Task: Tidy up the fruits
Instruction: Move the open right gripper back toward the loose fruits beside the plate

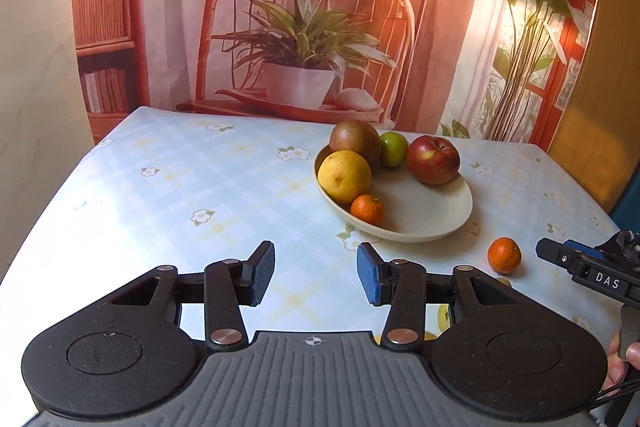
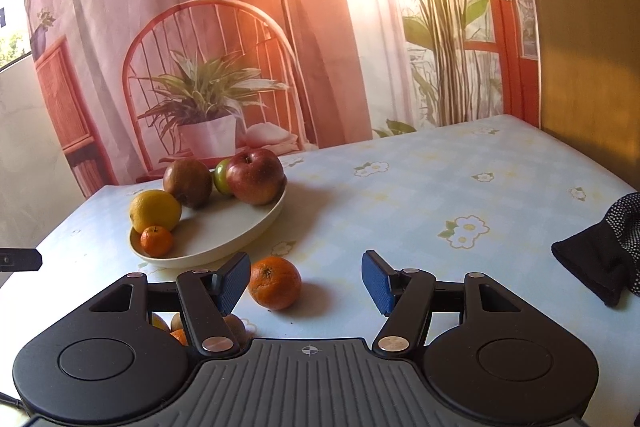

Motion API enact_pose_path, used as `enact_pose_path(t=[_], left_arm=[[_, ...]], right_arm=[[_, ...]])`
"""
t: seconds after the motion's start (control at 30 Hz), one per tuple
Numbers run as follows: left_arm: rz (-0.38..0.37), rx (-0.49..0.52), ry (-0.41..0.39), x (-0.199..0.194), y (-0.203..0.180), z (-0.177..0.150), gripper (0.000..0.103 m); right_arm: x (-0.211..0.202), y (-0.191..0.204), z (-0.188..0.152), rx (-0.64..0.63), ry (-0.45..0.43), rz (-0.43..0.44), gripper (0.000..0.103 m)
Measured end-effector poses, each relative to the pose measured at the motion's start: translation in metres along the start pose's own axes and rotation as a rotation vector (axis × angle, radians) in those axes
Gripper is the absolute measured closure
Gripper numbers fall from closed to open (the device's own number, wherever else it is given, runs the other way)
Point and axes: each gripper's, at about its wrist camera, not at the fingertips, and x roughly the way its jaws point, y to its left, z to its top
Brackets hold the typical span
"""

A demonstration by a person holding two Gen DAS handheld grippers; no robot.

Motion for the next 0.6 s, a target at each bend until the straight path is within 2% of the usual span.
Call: enact_pose_path(t=[0.23,0.6], left_arm=[[-0.008,-0.045,0.025,-0.006,0.018,-0.007,0.055],[-0.05,-0.062,0.044,-0.013,0.029,-0.015,0.055]], right_arm=[[-0.009,0.025,-0.001,-0.069,0.034,0.073,0.045],[-0.015,0.078,0.0,-0.275,0.095,0.178,0.045]])
